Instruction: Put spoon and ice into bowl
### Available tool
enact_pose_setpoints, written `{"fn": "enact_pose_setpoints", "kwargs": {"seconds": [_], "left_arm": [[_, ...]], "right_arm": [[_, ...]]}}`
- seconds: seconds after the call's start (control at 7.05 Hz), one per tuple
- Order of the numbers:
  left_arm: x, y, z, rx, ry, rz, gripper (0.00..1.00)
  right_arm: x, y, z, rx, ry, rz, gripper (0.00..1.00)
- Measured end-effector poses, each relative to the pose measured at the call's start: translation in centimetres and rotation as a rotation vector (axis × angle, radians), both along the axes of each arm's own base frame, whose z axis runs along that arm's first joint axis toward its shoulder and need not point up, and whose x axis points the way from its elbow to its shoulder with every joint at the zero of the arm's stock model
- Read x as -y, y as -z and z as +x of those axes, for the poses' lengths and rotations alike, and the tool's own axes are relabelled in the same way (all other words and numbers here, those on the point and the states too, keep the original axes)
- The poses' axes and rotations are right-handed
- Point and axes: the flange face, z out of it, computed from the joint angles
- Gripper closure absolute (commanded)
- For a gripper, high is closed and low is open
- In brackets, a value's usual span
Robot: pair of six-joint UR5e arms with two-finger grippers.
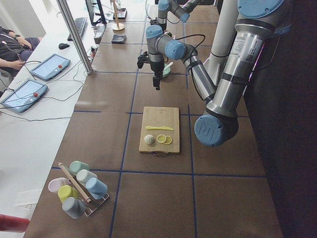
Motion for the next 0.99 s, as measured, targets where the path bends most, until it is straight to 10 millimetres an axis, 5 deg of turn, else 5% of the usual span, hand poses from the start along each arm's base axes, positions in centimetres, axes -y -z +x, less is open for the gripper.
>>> {"fn": "enact_pose_setpoints", "kwargs": {"seconds": [0.28, 0.43, 0.57, 0.99], "left_arm": [[0.03, -0.05, -0.09, 0.001, 0.002, -0.001, 0.00], [0.05, -0.06, -0.13, 0.001, 0.003, -0.001, 0.00], [0.06, -0.07, -0.16, 0.001, 0.003, -0.001, 0.00], [-0.01, 0.07, -0.26, -0.002, 0.004, 0.002, 0.00]], "right_arm": [[0.22, 0.05, 0.19, 0.000, -0.005, 0.001, 0.39], [0.26, -0.01, 0.18, -0.001, -0.006, 0.000, 0.62], [0.29, -0.03, 0.18, -0.002, -0.007, 0.000, 0.96], [0.46, 0.42, 0.75, 0.002, -0.017, 0.002, 1.00]]}}
